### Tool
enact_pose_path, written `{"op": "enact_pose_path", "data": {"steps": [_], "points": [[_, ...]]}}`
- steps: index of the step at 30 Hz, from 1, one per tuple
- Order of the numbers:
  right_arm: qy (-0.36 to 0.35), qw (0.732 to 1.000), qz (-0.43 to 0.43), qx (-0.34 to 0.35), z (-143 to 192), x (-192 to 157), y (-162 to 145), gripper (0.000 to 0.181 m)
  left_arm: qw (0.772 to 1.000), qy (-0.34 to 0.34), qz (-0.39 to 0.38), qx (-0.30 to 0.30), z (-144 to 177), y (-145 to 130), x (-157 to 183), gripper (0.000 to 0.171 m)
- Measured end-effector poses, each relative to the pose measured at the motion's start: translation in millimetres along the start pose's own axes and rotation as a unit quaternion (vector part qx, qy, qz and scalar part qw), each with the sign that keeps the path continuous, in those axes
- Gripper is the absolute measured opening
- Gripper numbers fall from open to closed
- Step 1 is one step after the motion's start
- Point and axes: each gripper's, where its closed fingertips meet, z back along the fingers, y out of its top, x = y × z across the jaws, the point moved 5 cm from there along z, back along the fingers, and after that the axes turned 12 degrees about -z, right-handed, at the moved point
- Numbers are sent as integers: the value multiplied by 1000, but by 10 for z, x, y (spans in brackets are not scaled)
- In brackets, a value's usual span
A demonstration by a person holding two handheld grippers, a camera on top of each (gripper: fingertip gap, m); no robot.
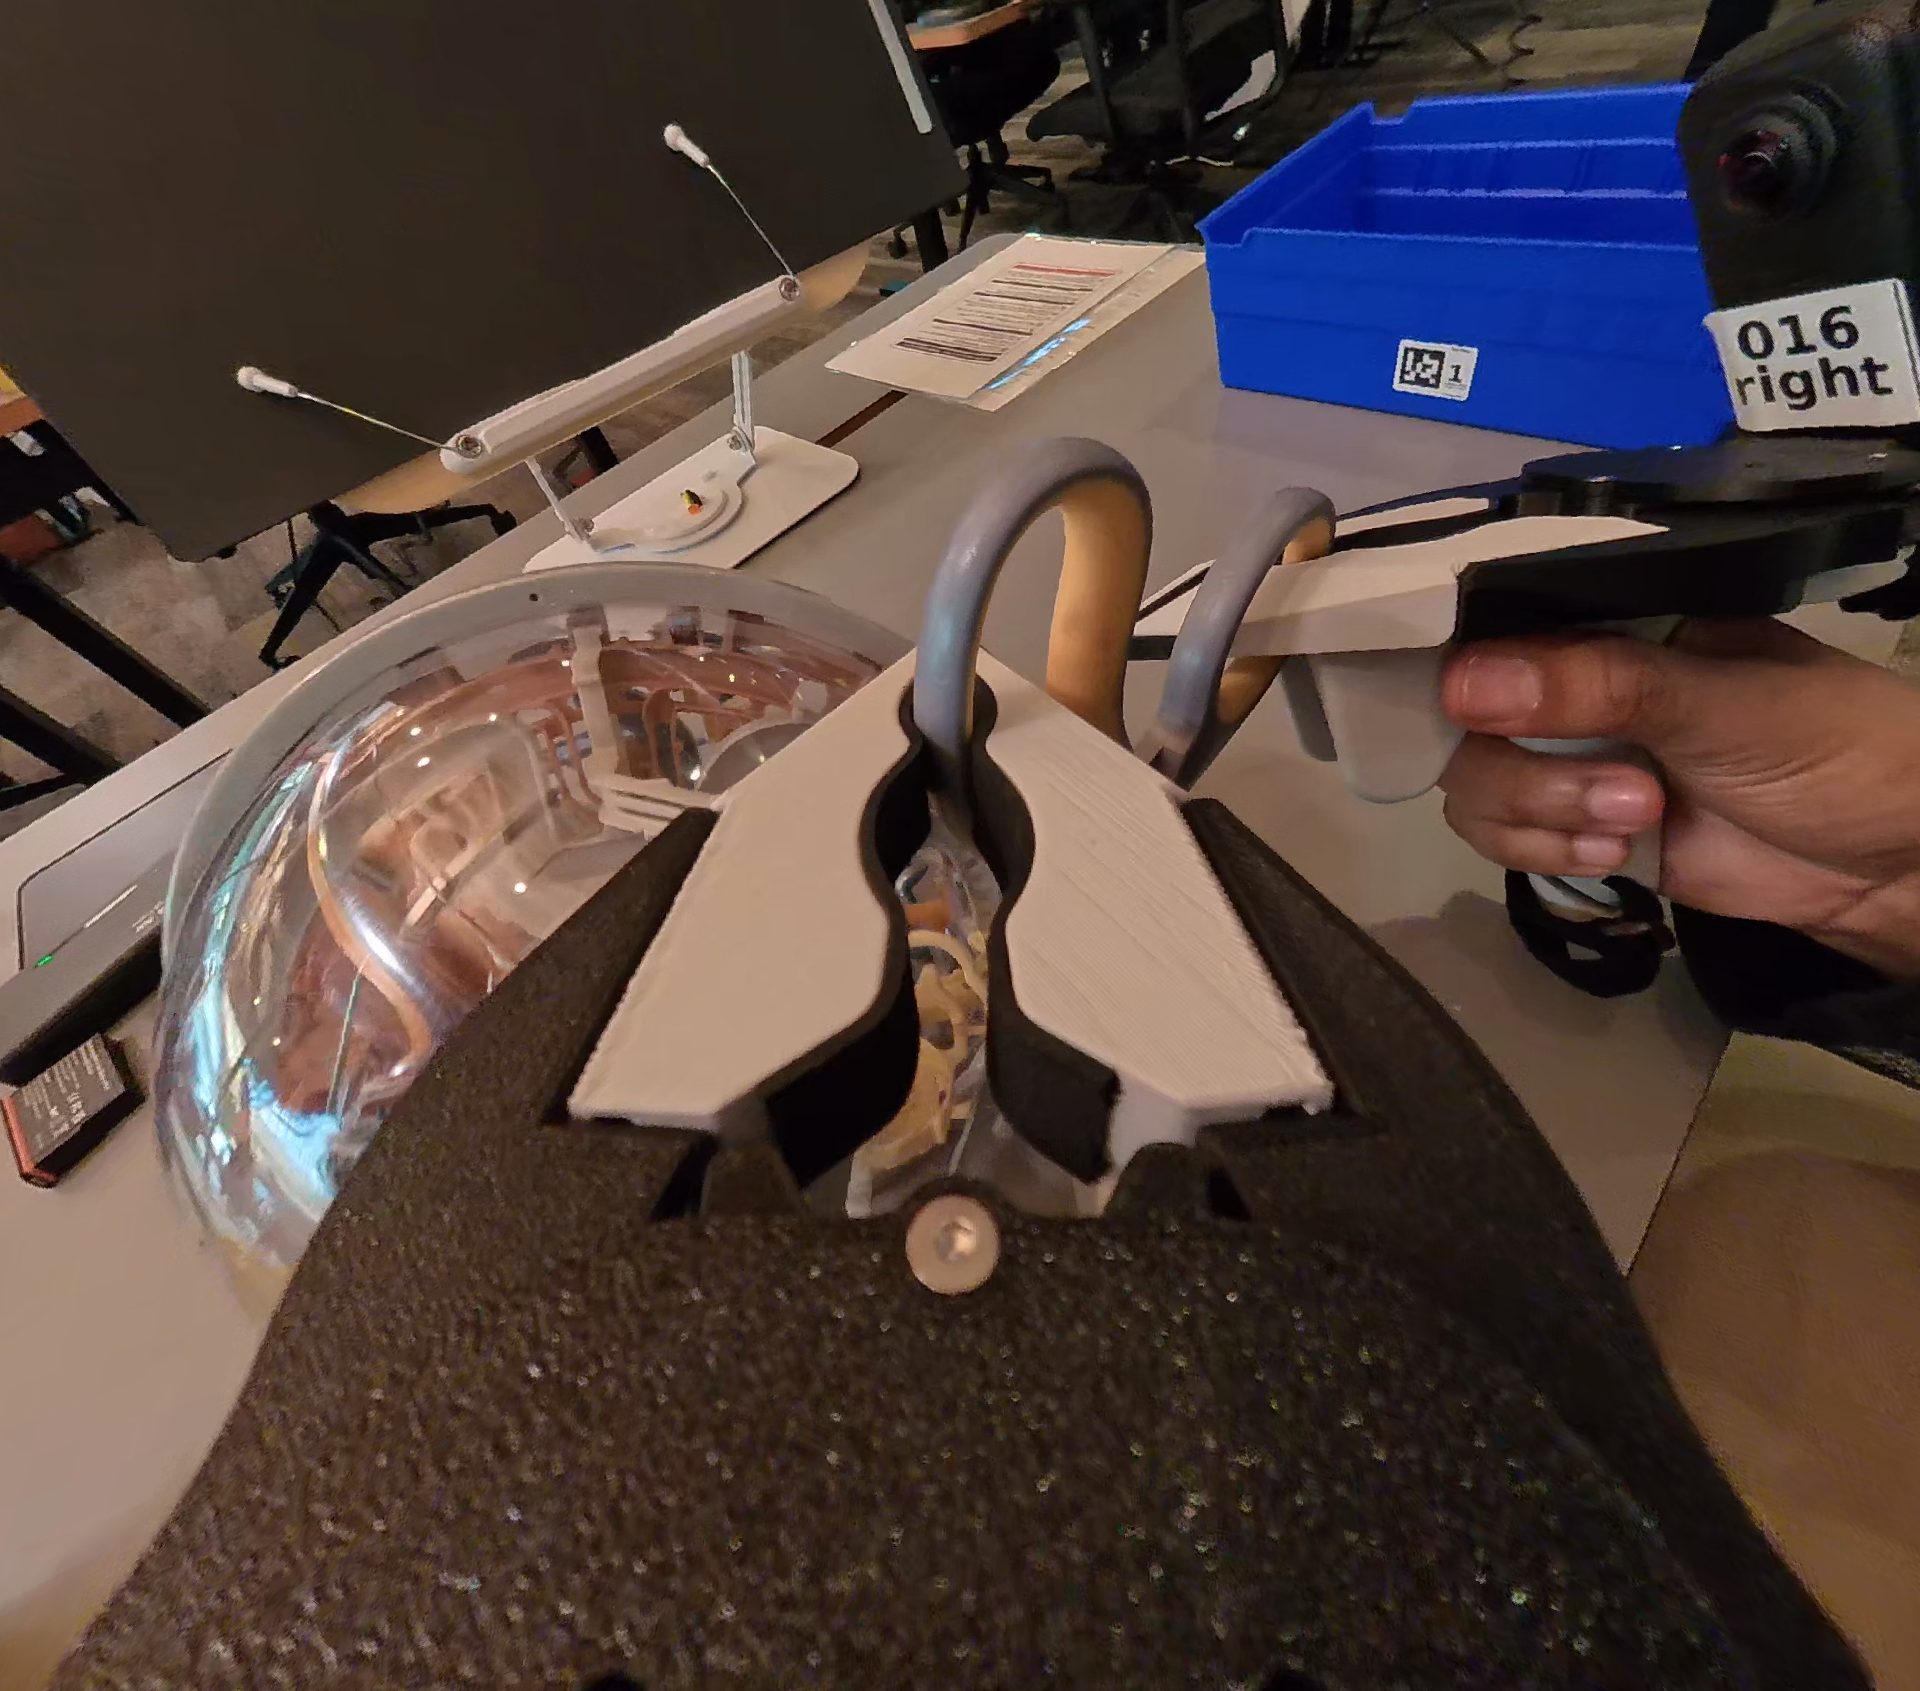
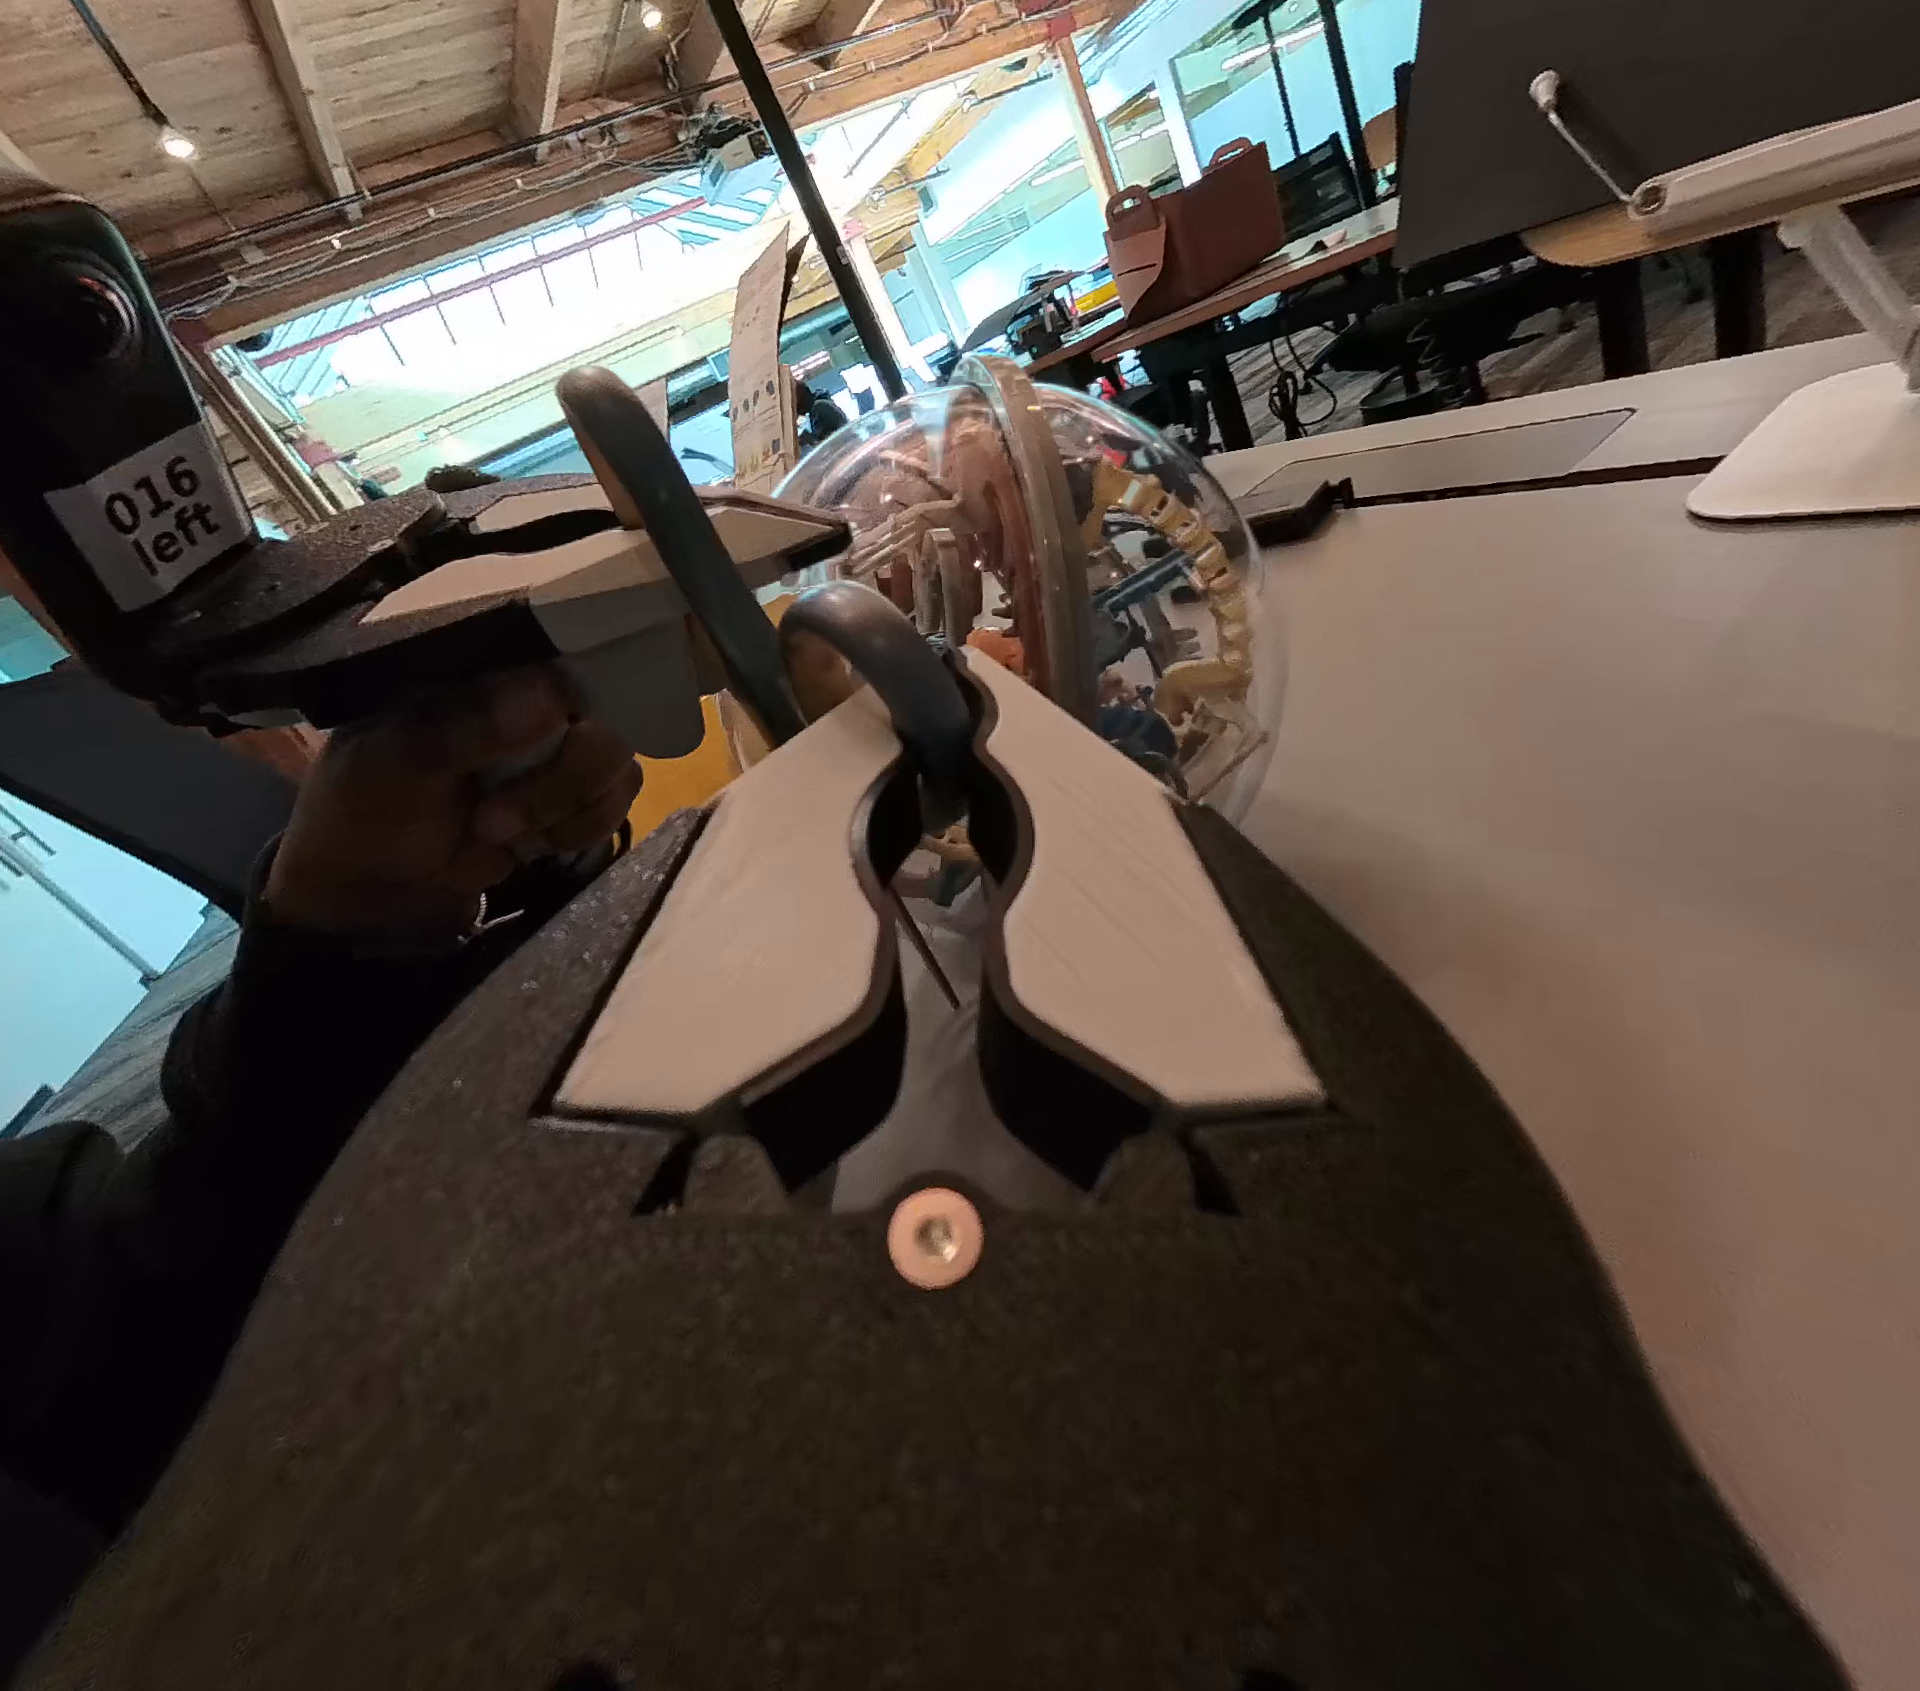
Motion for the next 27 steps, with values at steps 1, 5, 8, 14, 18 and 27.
{"op": "enact_pose_path", "data": {"steps": [1, 5, 8, 14, 18, 27], "points": [[2, 1000, 1, -4, -2, -3, 3, 0, 1000, -2, 0, 1, -4, 0, 0, 0], [1, 1000, 3, -16, -26, 18, 6, 0, 1000, 6, -8, -8, -29, -8, -13, 0], [5, 1000, -3, -15, -41, 32, -10, 0, 999, 14, -28, -17, -25, -1, -6, 0], [1, 1000, -7, -14, -68, 82, -14, 0, 999, 22, -43, -22, -61, -5, -22, 0], [3, 1000, 0, -13, -79, 54, -2, 0, 1000, 2, -27, -9, -71, -20, -61, 0], [7, 1000, 8, -29, -121, 55, -40, 0, 999, -8, -32, -20, -82, -52, -127, 0]]}}
